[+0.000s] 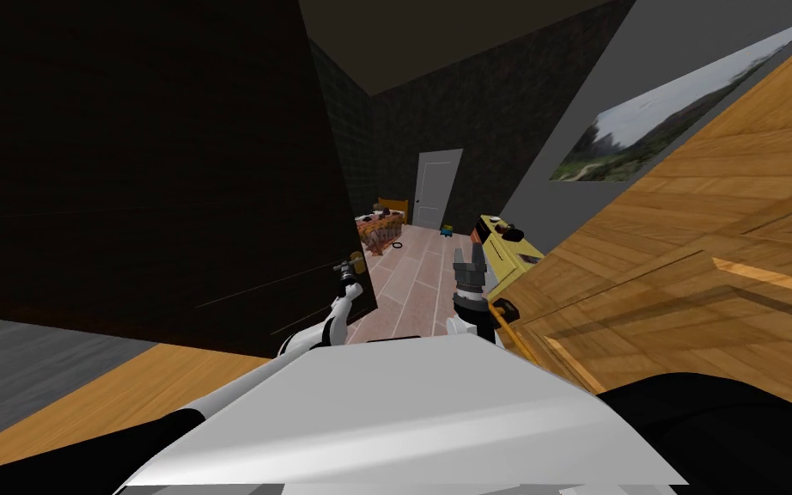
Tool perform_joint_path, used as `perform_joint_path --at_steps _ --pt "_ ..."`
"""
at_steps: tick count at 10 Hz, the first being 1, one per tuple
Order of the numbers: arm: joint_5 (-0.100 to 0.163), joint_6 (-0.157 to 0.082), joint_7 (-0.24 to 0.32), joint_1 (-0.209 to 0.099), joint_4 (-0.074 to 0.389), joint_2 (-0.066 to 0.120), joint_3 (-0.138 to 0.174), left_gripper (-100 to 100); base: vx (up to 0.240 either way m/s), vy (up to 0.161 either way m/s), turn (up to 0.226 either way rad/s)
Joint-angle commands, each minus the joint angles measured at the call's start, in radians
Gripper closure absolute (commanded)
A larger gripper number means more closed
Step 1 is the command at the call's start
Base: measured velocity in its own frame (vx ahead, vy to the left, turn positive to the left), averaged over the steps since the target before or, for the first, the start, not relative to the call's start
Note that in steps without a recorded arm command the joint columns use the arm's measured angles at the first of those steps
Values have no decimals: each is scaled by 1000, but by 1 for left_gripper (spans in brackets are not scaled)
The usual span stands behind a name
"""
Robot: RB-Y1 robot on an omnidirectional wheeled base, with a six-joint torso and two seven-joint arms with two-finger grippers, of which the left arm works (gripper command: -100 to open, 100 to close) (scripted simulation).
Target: Push the door open
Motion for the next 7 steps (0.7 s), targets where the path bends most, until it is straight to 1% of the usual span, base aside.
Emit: perform_joint_path --at_steps 1,2,3,4,5,6,7 --pt "22 -33 -25 -15 28 2 25 100 64 -8 -24" --pt "31 -39 -37 -19 33 -6 33 100 86 -17 -14" --pt "46 -49 -56 -26 42 -19 46 100 86 -35 -7" --pt "55 -56 -69 -30 48 -30 54 100 87 -66 -1" --pt "49 -51 -56 -23 50 -21 50 100 32 -27 28" --pt "63 -64 -80 -24 47 9 75 100 98 42 -8" --pt "63 -64 -80 -24 47 9 75 100 125 36 -2"
